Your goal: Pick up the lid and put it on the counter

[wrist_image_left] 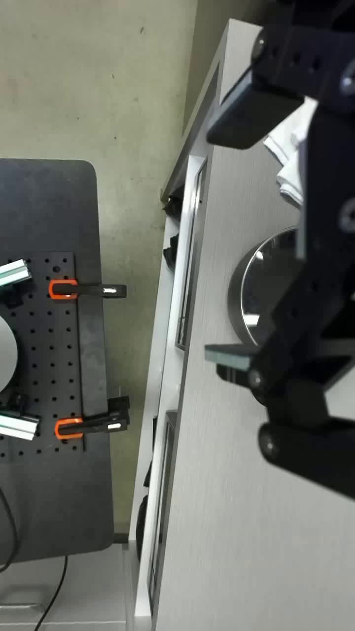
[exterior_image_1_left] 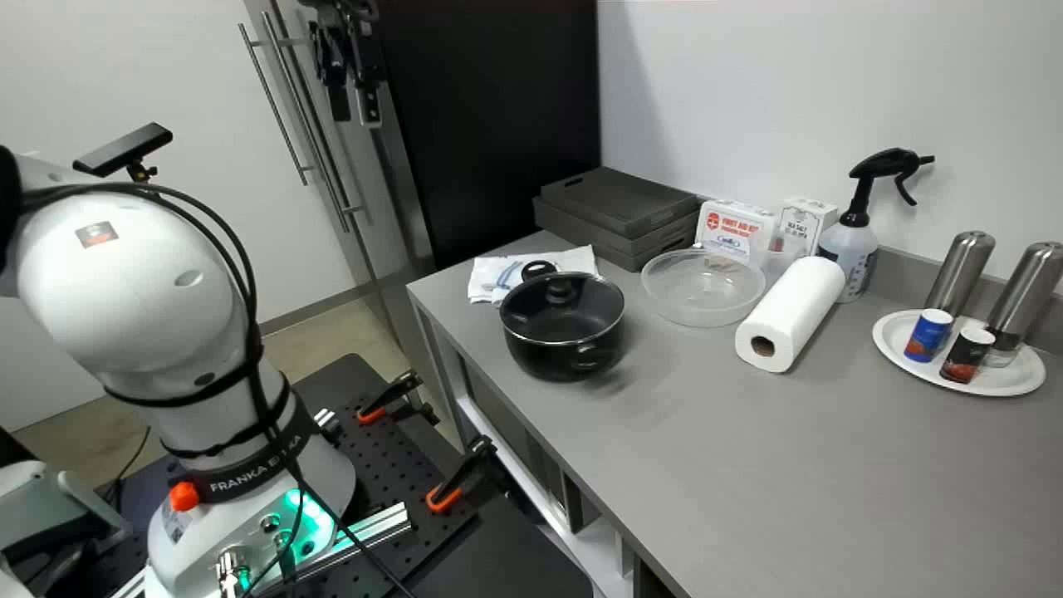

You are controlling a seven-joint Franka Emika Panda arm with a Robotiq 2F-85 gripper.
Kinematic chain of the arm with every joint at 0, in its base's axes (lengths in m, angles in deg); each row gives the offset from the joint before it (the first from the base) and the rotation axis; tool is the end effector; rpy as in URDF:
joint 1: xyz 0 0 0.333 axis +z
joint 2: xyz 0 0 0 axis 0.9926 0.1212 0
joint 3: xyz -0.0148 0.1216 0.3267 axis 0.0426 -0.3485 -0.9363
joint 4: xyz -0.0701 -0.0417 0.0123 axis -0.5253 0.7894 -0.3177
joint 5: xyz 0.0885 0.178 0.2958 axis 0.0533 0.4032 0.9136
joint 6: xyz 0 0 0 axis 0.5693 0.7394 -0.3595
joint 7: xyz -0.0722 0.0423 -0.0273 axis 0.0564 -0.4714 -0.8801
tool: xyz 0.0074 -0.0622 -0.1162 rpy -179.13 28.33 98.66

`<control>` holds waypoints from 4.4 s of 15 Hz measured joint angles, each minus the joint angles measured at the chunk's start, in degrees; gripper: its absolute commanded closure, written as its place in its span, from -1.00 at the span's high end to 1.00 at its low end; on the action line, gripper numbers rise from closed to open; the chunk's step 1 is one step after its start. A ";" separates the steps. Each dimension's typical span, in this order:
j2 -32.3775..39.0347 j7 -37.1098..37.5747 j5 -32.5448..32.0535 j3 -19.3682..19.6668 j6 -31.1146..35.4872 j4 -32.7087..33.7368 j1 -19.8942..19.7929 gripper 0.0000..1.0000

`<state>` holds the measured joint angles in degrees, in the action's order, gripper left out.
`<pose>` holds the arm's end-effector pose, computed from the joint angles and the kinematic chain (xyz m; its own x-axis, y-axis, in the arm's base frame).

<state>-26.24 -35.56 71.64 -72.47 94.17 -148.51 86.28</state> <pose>0.2157 0.0649 0.5359 0.9859 -0.0732 -0.1507 -0.0678 -0.9969 0.0404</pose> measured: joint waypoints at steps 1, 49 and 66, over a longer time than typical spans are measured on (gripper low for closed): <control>0.00 0.00 0.00 0.00 0.04 0.03 0.00 1.00; 51.93 -0.49 -9.36 1.89 36.50 16.57 -0.98 1.00; 66.96 -0.49 -9.62 5.55 47.13 23.41 -0.97 1.00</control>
<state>40.71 -36.05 62.03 -66.91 141.30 -125.10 85.31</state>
